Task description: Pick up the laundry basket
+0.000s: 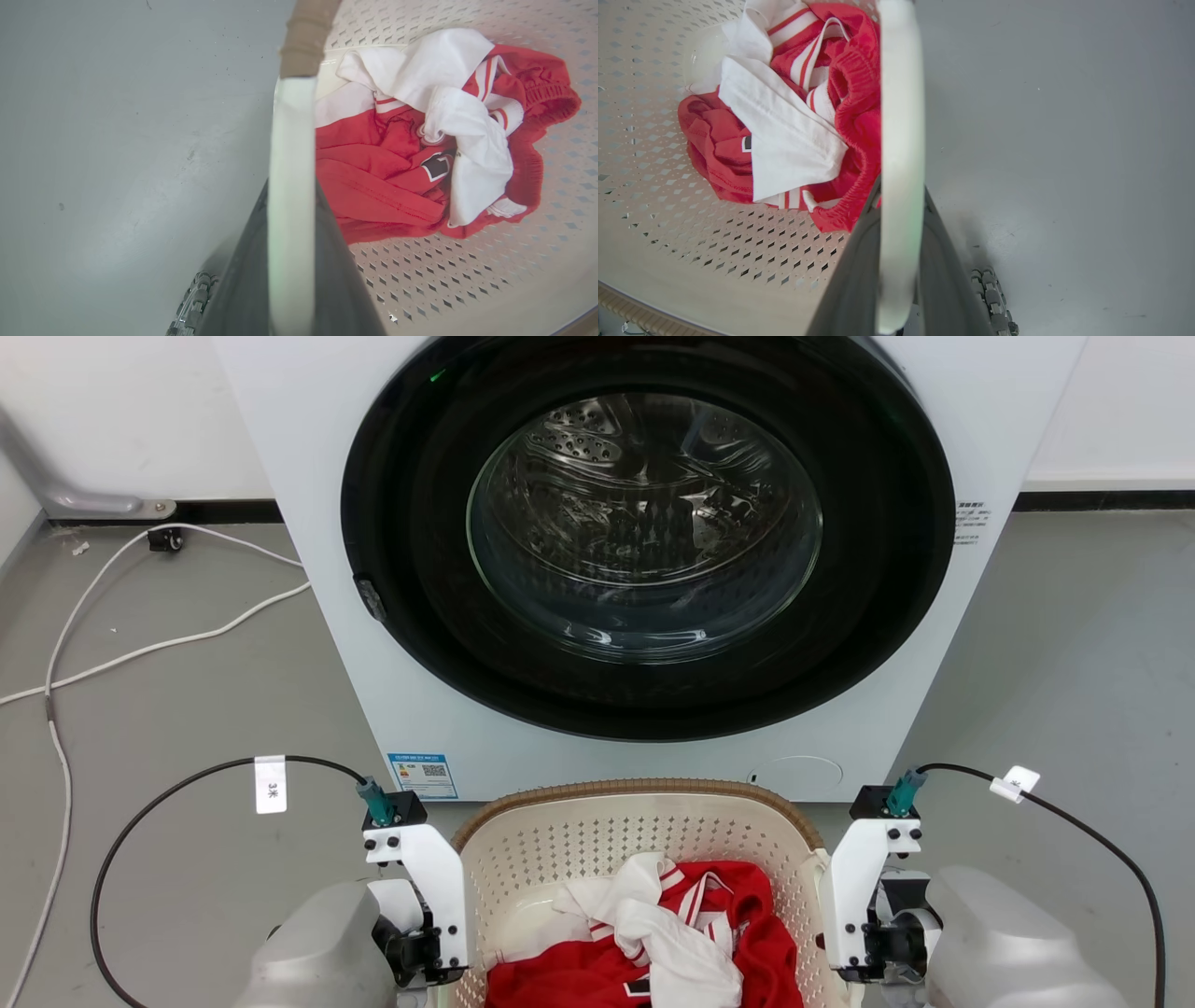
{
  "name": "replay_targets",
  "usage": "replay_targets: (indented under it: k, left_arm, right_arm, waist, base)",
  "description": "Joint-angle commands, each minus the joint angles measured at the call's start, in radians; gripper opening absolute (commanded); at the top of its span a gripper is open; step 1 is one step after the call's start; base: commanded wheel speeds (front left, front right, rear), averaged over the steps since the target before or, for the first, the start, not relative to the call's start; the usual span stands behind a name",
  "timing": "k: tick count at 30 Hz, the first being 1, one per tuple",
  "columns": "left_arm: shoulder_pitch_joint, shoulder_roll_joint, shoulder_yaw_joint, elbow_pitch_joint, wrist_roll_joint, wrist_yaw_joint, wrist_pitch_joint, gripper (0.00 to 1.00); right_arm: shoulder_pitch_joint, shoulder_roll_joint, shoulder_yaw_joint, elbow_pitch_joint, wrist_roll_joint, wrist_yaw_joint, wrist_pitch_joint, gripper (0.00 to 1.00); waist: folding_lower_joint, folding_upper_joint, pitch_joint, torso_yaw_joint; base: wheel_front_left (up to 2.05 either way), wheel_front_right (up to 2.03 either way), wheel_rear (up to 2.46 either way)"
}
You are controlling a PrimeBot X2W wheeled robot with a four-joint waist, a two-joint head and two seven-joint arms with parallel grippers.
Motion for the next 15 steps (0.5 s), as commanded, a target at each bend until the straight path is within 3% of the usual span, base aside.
replay_targets:
  k: [1, 15]
  left_arm:
    - [-0.013, -0.017, -0.002, -0.009, -0.008, -0.011, -0.006, 0.00]
    - [-0.013, -0.017, -0.013, -0.009, -0.022, -0.011, -0.017, 0.00]
  right_arm:
    - [-0.014, 0.018, -0.002, -0.008, 0.007, 0.013, 0.002, 0.00]
    - [-0.014, 0.014, -0.010, -0.007, 0.007, 0.013, 0.017, 0.00]
  waist:
    - [0.0000, 0.0000, 0.001, 0.000]
    - [0.0000, 0.0000, 0.003, 0.001]
  base:
    - [0.00, 0.00, 0.00]
    - [0.00, 0.00, 0.00]
